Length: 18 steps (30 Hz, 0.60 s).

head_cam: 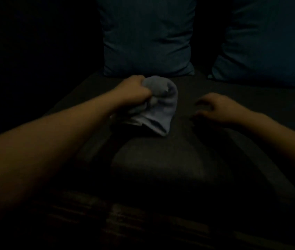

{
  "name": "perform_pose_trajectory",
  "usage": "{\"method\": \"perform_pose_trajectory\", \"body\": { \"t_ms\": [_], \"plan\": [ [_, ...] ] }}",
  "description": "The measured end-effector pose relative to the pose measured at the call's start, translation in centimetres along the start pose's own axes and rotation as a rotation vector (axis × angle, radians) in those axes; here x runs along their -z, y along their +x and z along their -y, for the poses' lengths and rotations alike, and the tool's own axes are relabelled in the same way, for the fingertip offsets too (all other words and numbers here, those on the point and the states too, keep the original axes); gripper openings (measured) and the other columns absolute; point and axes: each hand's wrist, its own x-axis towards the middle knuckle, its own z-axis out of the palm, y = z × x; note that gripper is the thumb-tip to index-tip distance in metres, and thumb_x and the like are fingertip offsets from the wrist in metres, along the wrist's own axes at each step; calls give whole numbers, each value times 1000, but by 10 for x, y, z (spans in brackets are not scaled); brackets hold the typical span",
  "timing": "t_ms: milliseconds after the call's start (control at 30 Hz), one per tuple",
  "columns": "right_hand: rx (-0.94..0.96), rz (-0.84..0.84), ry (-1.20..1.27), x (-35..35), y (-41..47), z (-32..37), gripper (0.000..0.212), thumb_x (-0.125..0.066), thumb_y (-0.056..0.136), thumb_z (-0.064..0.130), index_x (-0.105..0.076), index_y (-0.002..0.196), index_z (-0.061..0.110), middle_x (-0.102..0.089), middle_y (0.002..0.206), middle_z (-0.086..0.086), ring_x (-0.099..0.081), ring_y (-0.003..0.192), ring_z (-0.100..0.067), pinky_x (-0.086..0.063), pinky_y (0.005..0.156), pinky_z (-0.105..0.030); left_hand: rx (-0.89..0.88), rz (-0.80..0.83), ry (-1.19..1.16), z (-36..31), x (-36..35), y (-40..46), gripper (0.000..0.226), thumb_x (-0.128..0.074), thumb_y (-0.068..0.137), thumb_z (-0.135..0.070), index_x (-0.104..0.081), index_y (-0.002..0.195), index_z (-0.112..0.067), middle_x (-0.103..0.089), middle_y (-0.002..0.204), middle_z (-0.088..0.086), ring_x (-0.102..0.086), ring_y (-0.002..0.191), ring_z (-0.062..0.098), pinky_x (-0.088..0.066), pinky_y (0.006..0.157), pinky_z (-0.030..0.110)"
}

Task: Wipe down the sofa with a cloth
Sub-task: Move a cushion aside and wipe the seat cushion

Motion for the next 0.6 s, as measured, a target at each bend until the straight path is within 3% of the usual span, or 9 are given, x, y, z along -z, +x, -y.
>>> {"method": "perform_pose_trajectory", "body": {
  "t_ms": [67, 133, 200, 300, 333, 400, 500, 600],
  "plan": [
    [-182, -66, -91, 4, 3, -34, 49, -53, 93, 40, -45, 137, 19, -43, 142, -9, -45, 126, -27, -39, 103, -41, 107, -23, 120, 4, -10, 38, 39, -55, 87, -28, -56, 123, -11, -58, 121, 11, -56, 102, 24, -43, 80, 30],
    [-334, -109, -185, 0, -6, -68, 52, -42, 97, 43, -39, 141, 15, -40, 146, -13, -42, 130, -31, -36, 106, -46, 233, 123, 161, 9, -30, 59, 61, -52, 91, -40, -39, 142, -11, -40, 145, 16, -45, 126, 33, -39, 99, 36],
    [-459, -147, -209, -14, -21, -96, 52, -33, 98, 44, -42, 136, 10, -44, 141, -17, -44, 127, -33, -36, 106, -49, 255, 204, 172, 7, -54, 73, 74, -55, 88, -54, -33, 147, -15, -31, 152, 15, -37, 134, 33, -32, 107, 38],
    [-532, -191, -165, -45, -36, -119, 50, -26, 99, 41, -49, 128, 7, -48, 136, -18, -45, 125, -32, -34, 106, -50, 284, 162, 336, 0, -79, 92, 95, -56, 77, -69, -20, 151, -22, -16, 158, 12, -21, 142, 37, -22, 115, 46],
    [-531, -193, -159, -51, -35, -122, 51, -25, 100, 40, -47, 132, 8, -45, 141, -17, -42, 129, -31, -32, 109, -49, 283, 147, 390, 1, -83, 99, 96, -55, 76, -70, -18, 152, -25, -14, 158, 10, -18, 142, 39, -21, 115, 50],
    [-515, -165, -188, -54, -30, -126, 53, -22, 99, 40, -40, 140, 11, -35, 149, -14, -32, 137, -30, -25, 113, -49, 230, 118, 423, 3, -88, 109, 94, -56, 72, -67, -24, 151, -28, -26, 154, 12, -30, 137, 39, -30, 111, 51],
    [-527, -120, -216, -54, -27, -129, 55, -22, 99, 39, -30, 147, 13, -25, 155, -11, -22, 143, -28, -17, 116, -48, 3, 86, 382, 2, -99, 92, 73, -62, 75, -52, -42, 141, -25, -56, 129, 9, -57, 108, 29, -49, 88, 40],
    [-543, -117, -203, -53, -30, -129, 56, -21, 100, 39, -26, 149, 14, -21, 157, -10, -18, 144, -26, -15, 117, -47, -179, 116, 439, -11, -105, 38, 55, -63, 77, -49, -53, 127, -28, -57, 113, 4, -56, 93, 21, -45, 79, 35]
  ]
}}
